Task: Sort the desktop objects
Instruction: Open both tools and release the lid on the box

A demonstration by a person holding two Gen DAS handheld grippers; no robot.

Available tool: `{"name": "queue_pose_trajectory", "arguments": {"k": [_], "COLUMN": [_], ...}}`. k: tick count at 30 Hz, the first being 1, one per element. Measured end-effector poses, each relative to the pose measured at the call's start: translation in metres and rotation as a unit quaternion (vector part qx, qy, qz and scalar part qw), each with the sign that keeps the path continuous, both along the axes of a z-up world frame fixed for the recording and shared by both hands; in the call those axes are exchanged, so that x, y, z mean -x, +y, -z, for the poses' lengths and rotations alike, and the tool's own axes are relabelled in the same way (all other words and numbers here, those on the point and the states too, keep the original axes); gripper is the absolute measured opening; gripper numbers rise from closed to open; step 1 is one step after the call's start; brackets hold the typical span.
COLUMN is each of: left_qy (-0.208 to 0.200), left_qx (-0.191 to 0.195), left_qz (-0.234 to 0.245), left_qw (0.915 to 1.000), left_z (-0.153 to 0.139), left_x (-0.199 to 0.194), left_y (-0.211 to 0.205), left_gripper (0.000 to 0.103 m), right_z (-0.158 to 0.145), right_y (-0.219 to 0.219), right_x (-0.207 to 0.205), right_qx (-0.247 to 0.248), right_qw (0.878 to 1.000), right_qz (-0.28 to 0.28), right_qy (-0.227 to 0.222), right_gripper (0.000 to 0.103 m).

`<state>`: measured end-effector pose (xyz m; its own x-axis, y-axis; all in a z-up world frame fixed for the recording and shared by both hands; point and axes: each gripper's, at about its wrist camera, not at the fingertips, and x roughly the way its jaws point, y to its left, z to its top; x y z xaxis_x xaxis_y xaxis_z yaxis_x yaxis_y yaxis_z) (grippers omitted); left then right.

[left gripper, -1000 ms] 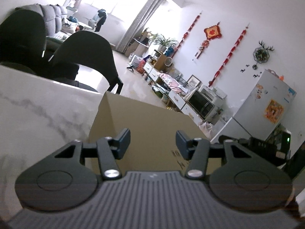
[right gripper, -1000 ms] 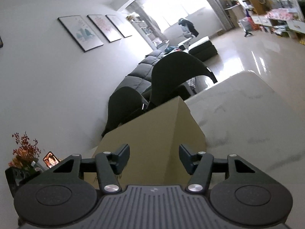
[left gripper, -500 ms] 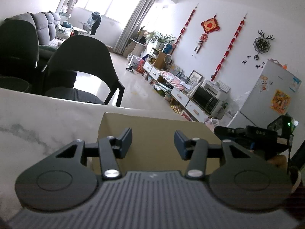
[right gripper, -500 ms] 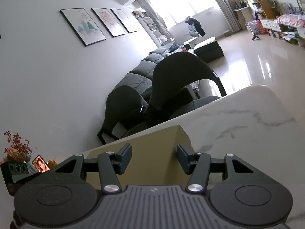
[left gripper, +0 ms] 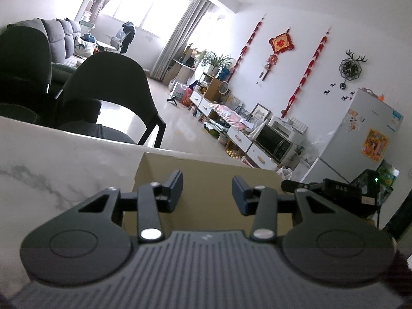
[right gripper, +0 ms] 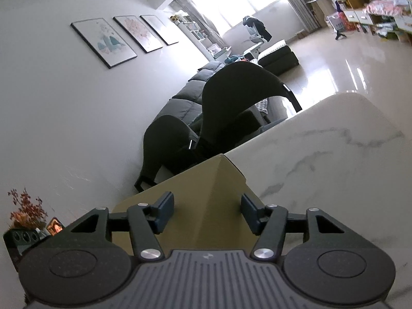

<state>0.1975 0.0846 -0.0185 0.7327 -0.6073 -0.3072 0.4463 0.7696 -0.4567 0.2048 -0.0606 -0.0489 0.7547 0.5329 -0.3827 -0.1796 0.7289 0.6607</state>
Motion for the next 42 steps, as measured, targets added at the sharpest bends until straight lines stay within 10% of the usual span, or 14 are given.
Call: {"name": "queue_pose_trajectory", "arguments": {"k": [22,42], "left_qy": [-0.005,0.036], "left_qx": [-0.118,-0.197], "left_qz": [-0.077,-0.162], "left_qw": [0.9900,0.9663], "left_z": [-0.059,-0.069], "left_x": [0.066,0.129], "left_y": [-0.019,-0.026], "left_gripper": [0.098,0.103], "right_z": [-0.078,-0.106], "right_y": [0.028,0.070], "right_x": [0.075,0.164], "right_qx": [0.079,0.151], "right_qw": [0.996,0.987], "right_qz": [0.024,0.047], "right_qy": [-0.032,-0.043], "right_gripper": [0.073,0.096]}}
